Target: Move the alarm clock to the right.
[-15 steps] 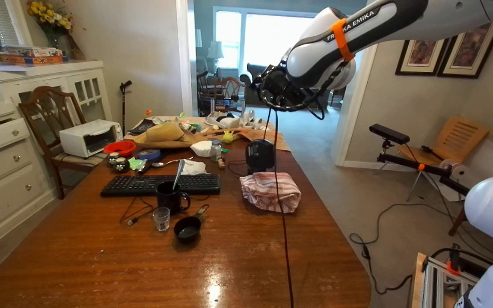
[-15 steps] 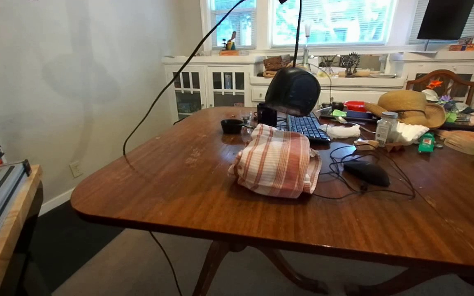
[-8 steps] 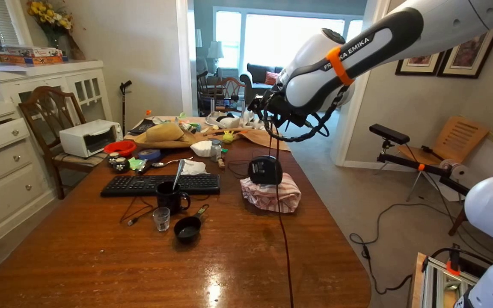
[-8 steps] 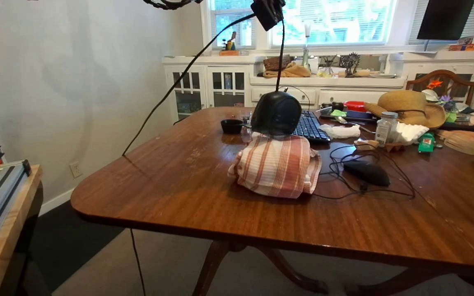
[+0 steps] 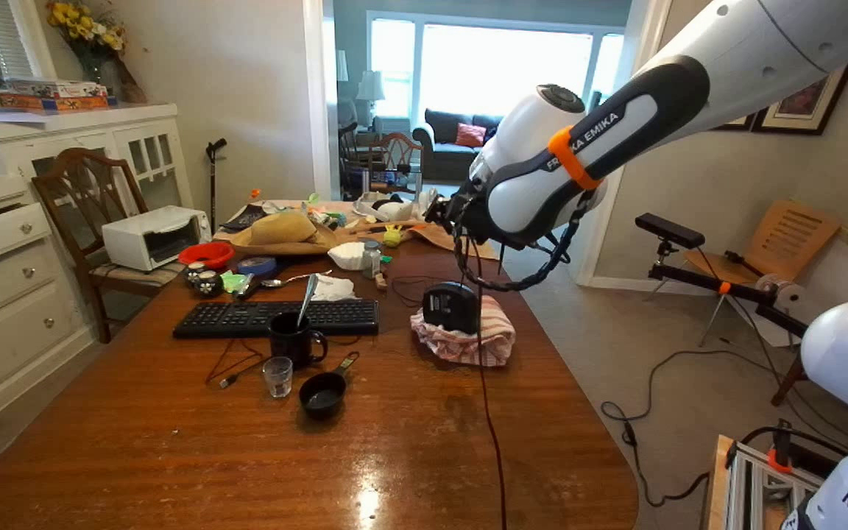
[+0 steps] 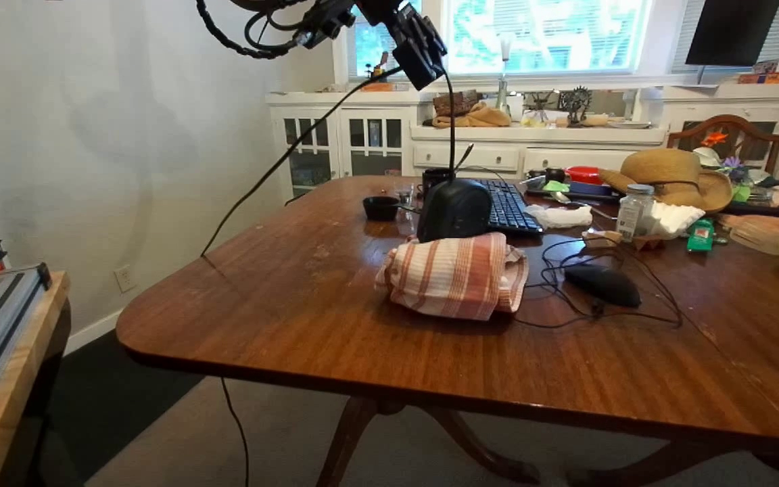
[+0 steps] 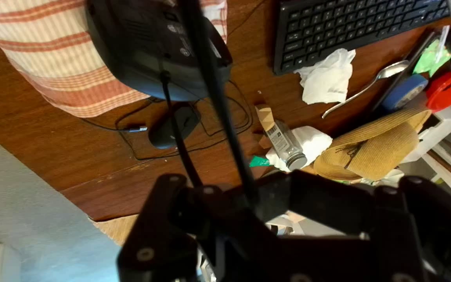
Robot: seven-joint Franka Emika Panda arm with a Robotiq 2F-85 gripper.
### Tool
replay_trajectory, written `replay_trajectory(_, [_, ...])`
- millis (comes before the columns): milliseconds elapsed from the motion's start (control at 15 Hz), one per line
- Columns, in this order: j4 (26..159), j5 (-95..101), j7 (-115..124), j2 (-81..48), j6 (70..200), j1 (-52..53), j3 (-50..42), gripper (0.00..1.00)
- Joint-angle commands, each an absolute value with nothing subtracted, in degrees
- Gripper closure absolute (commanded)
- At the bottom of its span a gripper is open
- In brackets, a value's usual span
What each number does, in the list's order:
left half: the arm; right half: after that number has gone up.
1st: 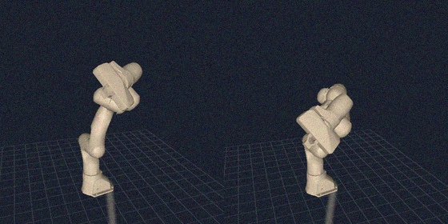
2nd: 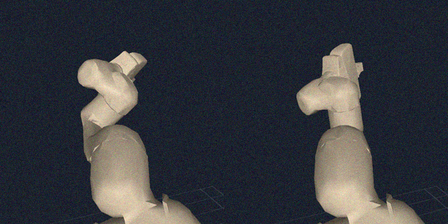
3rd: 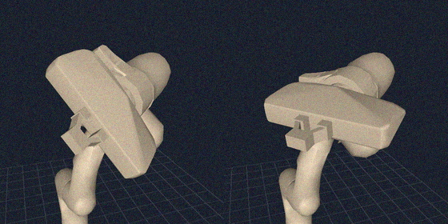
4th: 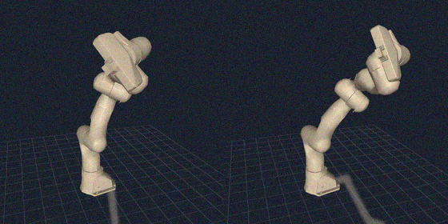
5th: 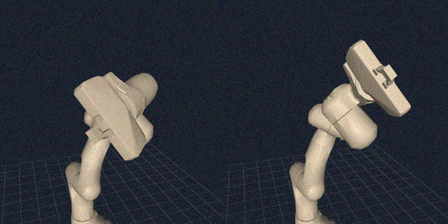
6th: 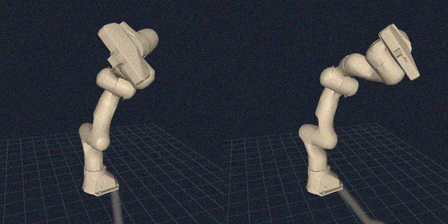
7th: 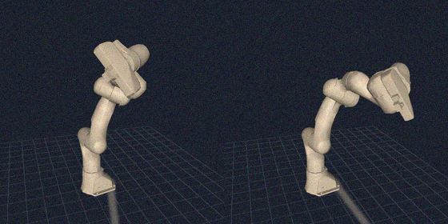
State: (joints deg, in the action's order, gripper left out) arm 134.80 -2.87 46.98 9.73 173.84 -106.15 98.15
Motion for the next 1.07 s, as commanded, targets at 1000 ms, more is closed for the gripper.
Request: replay_trajectory(1000, [137.32, -11.58, 46.45, 13.4, 178.62, -124.42, 130.08, 1.0])
